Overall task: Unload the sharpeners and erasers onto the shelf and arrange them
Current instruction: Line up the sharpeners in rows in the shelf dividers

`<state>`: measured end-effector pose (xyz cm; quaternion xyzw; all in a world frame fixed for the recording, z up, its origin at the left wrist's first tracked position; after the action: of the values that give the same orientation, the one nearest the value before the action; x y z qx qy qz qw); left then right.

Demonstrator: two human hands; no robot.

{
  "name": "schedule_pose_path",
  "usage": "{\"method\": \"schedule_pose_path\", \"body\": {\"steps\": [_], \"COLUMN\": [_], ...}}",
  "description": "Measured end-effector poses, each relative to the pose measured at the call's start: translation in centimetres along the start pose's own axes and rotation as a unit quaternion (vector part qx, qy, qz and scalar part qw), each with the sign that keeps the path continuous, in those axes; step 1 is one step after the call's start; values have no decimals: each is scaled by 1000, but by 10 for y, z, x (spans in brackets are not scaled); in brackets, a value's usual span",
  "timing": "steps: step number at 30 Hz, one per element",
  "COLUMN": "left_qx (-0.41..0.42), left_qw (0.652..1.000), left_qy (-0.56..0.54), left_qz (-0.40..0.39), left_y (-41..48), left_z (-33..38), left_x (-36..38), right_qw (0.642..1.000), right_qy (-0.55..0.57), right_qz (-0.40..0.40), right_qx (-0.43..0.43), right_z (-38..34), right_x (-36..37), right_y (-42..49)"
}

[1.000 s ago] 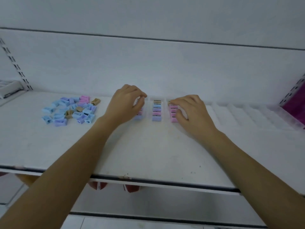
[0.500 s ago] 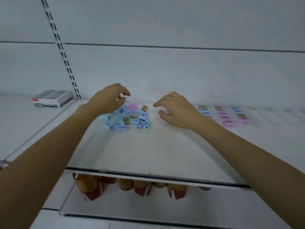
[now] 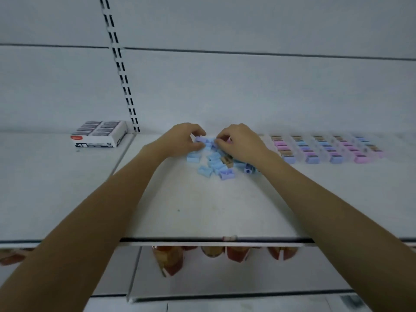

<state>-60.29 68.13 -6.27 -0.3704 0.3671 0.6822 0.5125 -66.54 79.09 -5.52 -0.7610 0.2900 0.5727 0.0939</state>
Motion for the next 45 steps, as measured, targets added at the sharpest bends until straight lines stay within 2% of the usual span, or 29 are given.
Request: {"method": "schedule_pose_path", "body": {"steps": [4,7,13,20,29,34,40,42,45], "left_qx": [-6,-15,-16,-22,-37,-26,-13,-7,4], "left_qw": [999,997,992,944,902,913,903,910,937], "left_qy": [-31,-75,-118,-324,-424,-400,-421,-405,-328], "left_qz": [7,12,27,51,69,76,87,94,118], "left_y": [3,-1,4,1,-6,-10,-12,-12,-16], "left_z": [-10,-17,-17,-12,-15,-16,-5,0,9], "left_x": [3,3,3,-6,-11,-15,-17,-18,-20], "right_qw": [998,996,998,987,982,982,976,970,950], "right_qy": [28,75,67,134,146,124,130,154,237], "right_qz": [31,35,20,77,106,123,154,171,198], "right_qx": [37,28,4,-52,-61,-72,-85,-78,-55], "right_z": [2,3,4,-4,-2,-4,-4,-3,0], "right_x": [4,9,9,-3,-2,-5,-14,-20,-35], "right_y": [5,3,0,-3,-3,-6,-15,-18,-26]}}
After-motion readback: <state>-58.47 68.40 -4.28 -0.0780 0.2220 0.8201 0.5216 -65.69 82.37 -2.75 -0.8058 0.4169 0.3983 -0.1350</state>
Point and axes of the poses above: each hand's wrist, its own y-axis towards the middle knuckle, its own x-axis out of the palm, z = x × y, the point moved 8 cm from there along y, towards the middle knuckle, and after that the axes turned 5 degrees about -z, right-handed, at the moved point
